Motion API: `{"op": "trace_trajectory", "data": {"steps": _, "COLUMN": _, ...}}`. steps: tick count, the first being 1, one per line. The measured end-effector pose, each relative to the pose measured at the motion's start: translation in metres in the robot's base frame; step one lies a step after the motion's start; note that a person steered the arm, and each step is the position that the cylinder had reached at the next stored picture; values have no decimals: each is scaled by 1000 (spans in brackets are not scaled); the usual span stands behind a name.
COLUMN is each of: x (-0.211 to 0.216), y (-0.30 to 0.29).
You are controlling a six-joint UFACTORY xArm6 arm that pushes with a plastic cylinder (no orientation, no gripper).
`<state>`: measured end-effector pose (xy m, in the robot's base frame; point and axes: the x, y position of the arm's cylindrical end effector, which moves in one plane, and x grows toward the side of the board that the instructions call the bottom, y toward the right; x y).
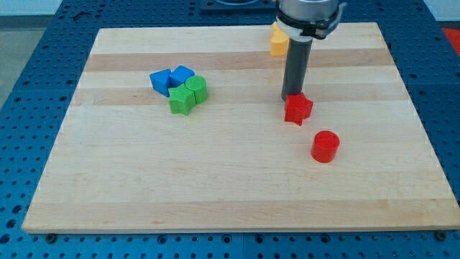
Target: Push the red star towards red circle
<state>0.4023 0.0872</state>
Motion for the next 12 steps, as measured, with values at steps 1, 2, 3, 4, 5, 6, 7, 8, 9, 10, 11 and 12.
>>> {"op": "trace_trajectory", "data": {"steps": 1, "x": 3, "y": -1}}
{"op": "trace_trajectory", "data": {"steps": 2, "x": 8, "y": -47}}
{"op": "trace_trajectory", "data": {"steps": 3, "x": 19, "y": -85}}
{"op": "trace_trajectory", "data": {"steps": 4, "x": 22, "y": -68}}
{"op": "trace_trajectory", "data": {"steps": 5, "x": 26, "y": -45}}
{"op": "trace_trajectory", "data": {"steps": 6, "x": 33, "y": -43}}
{"op": "trace_trajectory", "data": {"steps": 7, "x": 43, "y": -30}}
{"op": "trace_trajectory", "data": {"steps": 8, "x": 44, "y": -28}}
{"op": "trace_trajectory", "data": {"steps": 9, "x": 44, "y": -28}}
{"op": "trace_trajectory", "data": {"steps": 10, "x": 42, "y": -26}}
{"op": "trace_trajectory", "data": {"steps": 11, "x": 27, "y": -22}}
{"op": "trace_trajectory", "data": {"steps": 12, "x": 27, "y": -3}}
